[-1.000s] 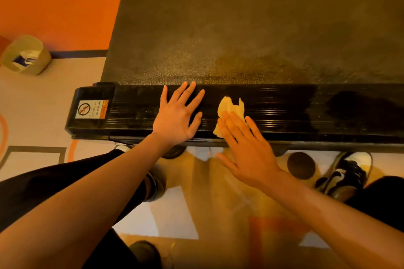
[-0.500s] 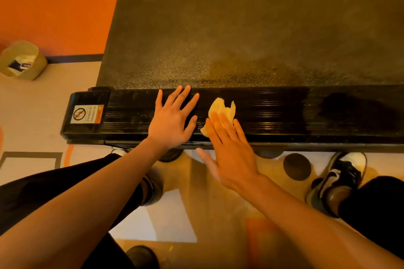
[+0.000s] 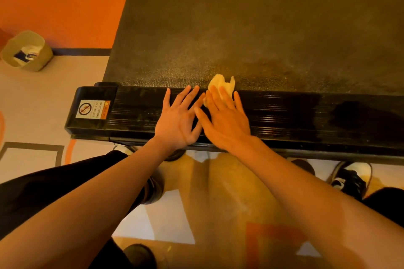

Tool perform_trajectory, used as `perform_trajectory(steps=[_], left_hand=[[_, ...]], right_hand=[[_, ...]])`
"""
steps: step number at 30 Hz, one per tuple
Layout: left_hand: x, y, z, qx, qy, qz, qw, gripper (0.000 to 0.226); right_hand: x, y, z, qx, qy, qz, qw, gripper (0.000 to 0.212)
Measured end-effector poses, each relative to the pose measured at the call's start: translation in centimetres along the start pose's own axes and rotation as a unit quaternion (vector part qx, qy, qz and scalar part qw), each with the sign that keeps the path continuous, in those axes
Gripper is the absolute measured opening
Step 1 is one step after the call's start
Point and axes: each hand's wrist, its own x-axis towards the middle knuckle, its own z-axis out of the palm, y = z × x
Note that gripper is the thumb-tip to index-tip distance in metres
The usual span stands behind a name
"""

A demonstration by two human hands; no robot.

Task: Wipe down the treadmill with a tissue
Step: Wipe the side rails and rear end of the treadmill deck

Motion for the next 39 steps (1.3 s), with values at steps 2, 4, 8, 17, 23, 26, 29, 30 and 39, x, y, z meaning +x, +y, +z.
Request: perform_trajectory(steps=[2,4,8,17,23,26,29,30,39], left_hand=[[0.0,0.1,0.0,0.002,-0.004,-0.002,1.000,0.066],[0.0,0.0,0.0,0.007,-0.009,-0.002,1.000,0.067],[0.1,0.0,0.0,0.013,-0.010,0.001,1.000,0.068],[0.0,0.1,-0.2,0.012,-0.010,0.002,1.000,0.069],[0.1,0.0,-0.1,0.021,-0.008,0.008,1.000,0.066],[0.0,0.1,-0.1,0.021,-0.009,0.011,1.000,0.066],[0.1,0.1,-0.2,0.014,-0.011,0.003,1.000,0.068],[0.1,0.1,-0.2,0.012,-0.014,0.000,1.000,0.068],[0.1,0.1,-0.2,0.020,-0.034,0.002,0.999,0.068]], right_hand=[[0.1,1.5,-0.7,-0.010,-0.007,-0.023,1.000,0.076],[-1.6,4.9,-1.2,-0.013,0.020,-0.016,1.000,0.076],[-6.3,14.3,-2.6,-0.039,0.040,0.087,0.995,0.089],[-2.7,4.5,-1.0,0.027,0.025,0.073,0.997,0.107],[-3.8,7.1,-1.4,-0.001,0.010,0.016,1.000,0.087],[-6.4,14.0,-2.7,-0.023,0.039,0.083,0.996,0.093],[-7.2,16.6,-3.8,0.007,0.022,0.191,0.981,0.108],[-6.7,15.6,-3.7,0.025,0.036,0.210,0.977,0.112],[-3.4,6.1,-0.7,-0.001,0.018,0.049,0.999,0.103]])
